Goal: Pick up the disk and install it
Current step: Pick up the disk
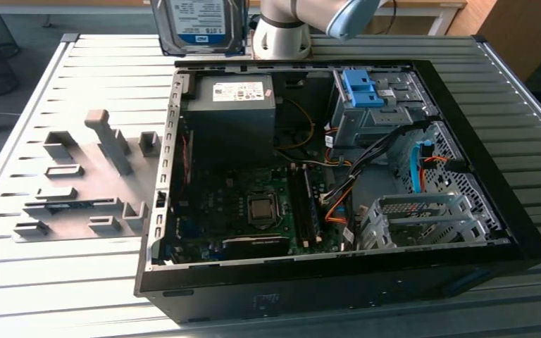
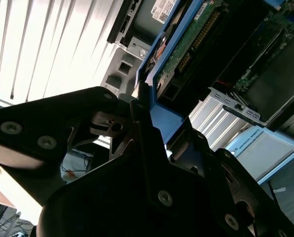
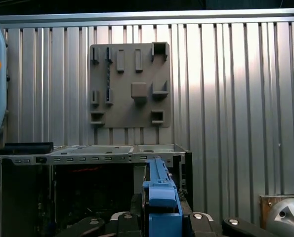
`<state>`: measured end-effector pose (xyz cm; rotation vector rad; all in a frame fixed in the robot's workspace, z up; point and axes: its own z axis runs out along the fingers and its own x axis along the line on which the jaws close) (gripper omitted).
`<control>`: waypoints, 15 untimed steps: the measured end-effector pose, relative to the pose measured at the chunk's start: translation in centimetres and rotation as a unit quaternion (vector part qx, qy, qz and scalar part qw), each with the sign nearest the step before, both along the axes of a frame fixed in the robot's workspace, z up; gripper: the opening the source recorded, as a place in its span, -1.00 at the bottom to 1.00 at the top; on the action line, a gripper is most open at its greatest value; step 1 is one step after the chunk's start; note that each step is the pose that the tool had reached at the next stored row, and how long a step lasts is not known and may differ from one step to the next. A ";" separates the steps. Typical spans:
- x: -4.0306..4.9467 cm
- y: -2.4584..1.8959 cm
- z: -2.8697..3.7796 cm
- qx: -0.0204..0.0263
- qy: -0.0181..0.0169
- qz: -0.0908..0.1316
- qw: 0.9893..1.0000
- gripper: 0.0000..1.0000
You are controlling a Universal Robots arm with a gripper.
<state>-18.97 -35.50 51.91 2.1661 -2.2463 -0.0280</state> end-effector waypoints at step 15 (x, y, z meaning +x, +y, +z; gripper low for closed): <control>0.76 -1.62 -0.01 0.000 0.000 0.000 1.000 -0.25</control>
